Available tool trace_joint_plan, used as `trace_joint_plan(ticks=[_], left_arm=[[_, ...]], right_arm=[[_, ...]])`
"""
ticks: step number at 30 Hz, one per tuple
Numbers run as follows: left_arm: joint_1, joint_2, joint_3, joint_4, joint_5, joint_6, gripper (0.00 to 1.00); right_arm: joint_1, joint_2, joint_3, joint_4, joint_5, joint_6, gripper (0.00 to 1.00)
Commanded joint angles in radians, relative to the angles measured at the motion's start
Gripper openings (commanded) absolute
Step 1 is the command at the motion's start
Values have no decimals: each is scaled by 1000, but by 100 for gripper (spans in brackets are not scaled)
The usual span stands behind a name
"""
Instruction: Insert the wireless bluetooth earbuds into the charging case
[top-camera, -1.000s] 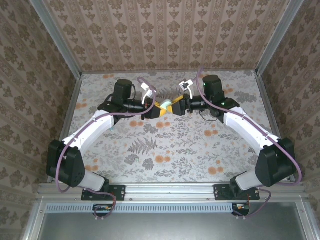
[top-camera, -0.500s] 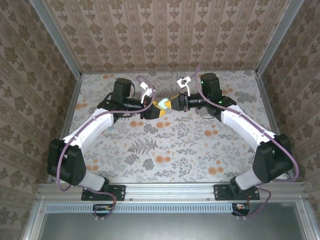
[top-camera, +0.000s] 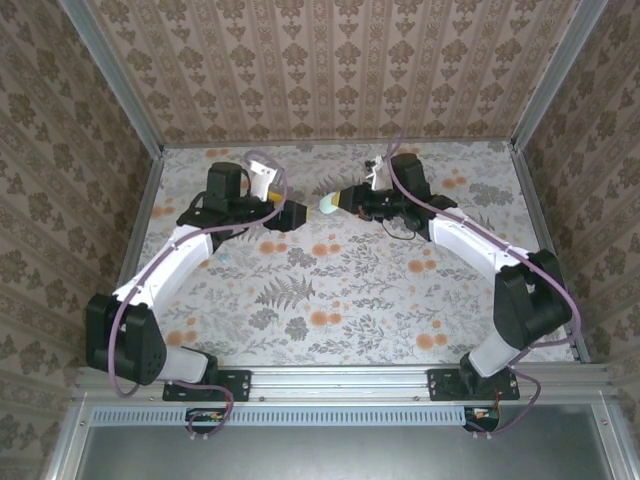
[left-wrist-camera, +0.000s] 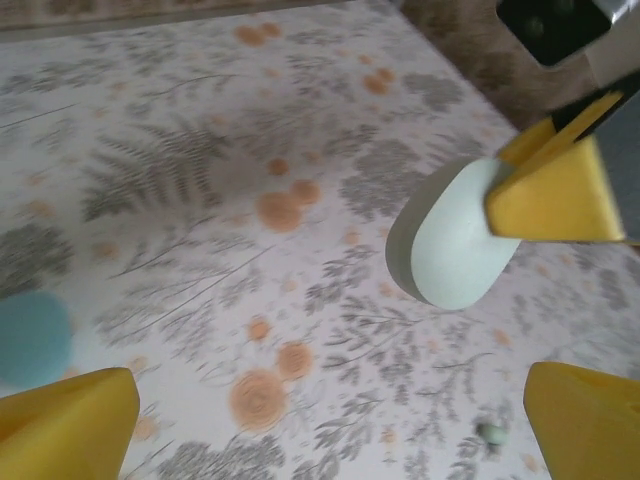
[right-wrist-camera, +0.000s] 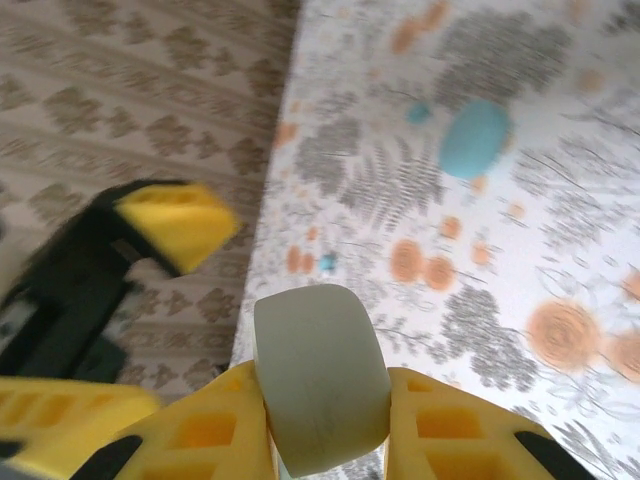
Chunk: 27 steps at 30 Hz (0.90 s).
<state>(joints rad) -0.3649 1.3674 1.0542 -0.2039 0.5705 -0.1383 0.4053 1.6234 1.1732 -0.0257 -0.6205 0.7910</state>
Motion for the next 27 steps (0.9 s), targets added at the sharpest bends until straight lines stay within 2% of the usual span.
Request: trace_joint_plan(ticks=[1,6,10,16,18,23,27], left_arm=[[1,-48,-65,27,-200,-73,100],[0,-33,-84,-35,-219,-83,100],[-17,-3,-75,-98,-206,-26,100],[-76,23,-107,-72,-234,-11,95],[-84,50,-107,-68,-241,-19,94],[-84,138,-54,-116,-269,-28,92],[-84,190,-49,-102,-270,-54,86]], right_arm=[[21,76,-46,-46,89,66,21],[42,190,-90,7,68,81,21],[55,286,-64,-31,7,13,20],[53,363,-31,-107,-34,-42,20],[50,377,-5,-164,-34,-74,26],[25,351,25,-286,19,-142,53],[-8,284,0,-307,45,-160,58]])
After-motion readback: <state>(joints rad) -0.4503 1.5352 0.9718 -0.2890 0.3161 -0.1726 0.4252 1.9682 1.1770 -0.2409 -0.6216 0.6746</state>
